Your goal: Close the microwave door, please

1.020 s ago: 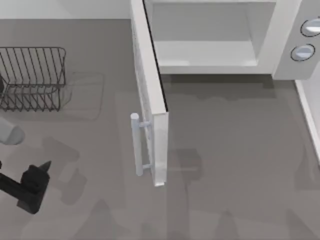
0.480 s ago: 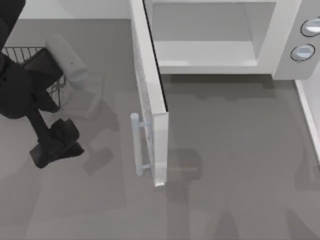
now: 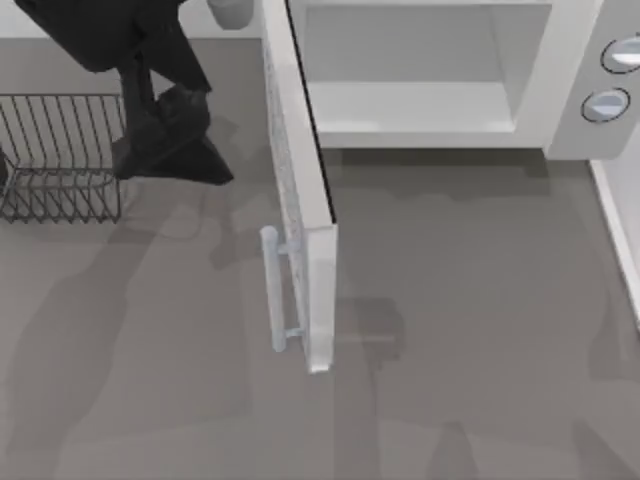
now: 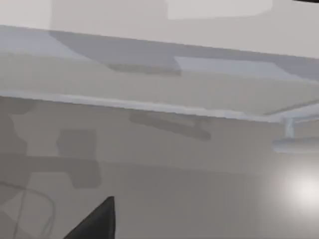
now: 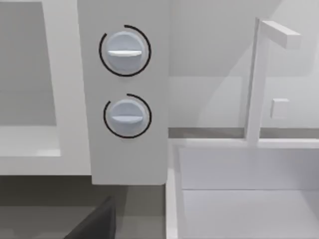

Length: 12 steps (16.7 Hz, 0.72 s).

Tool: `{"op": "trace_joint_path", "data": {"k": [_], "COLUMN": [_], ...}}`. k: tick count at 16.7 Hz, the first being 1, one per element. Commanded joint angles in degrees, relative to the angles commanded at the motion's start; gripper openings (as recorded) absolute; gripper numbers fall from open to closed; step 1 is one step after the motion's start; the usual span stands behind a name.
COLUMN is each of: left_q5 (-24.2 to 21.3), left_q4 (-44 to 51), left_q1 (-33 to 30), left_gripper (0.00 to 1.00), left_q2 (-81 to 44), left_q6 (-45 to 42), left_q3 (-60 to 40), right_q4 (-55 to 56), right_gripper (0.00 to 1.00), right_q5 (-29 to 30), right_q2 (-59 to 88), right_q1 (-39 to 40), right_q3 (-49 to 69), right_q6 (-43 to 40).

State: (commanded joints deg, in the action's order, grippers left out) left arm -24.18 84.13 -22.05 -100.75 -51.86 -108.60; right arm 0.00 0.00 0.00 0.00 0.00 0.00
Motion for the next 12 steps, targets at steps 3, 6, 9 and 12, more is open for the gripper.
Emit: {"op": "trace_joint_path", "data": {"k": [3, 6, 9, 12], "left_q5": [-1.2, -1.5, -1.5, -1.4], "left_q4": [1.4, 1.5, 1.5, 0.5], "left_q1": [-0.3, -0.4, -0.4, -0.5], "left_gripper": [1.0, 1.0, 1.0, 1.0], "left_q2": [-2.9, -3.5, -3.5, -3.2], "left_q6": [-2.5, -3.1, -3.1, -2.8], "left_q3": [-6.7, -8.2, -8.2, -7.1], "right_q4": [0.0, 0.0, 0.0, 0.0], "right_gripper": [1.0, 1.0, 1.0, 1.0], "right_q5": [0.0, 0.0, 0.0, 0.0], "right_q2": [0.0, 0.0, 0.0, 0.0], "right_q1": [0.0, 0.0, 0.0, 0.0], "right_q3": [0.0, 0.0, 0.0, 0.0], "right_q6": [0.0, 0.0, 0.0, 0.0]}}
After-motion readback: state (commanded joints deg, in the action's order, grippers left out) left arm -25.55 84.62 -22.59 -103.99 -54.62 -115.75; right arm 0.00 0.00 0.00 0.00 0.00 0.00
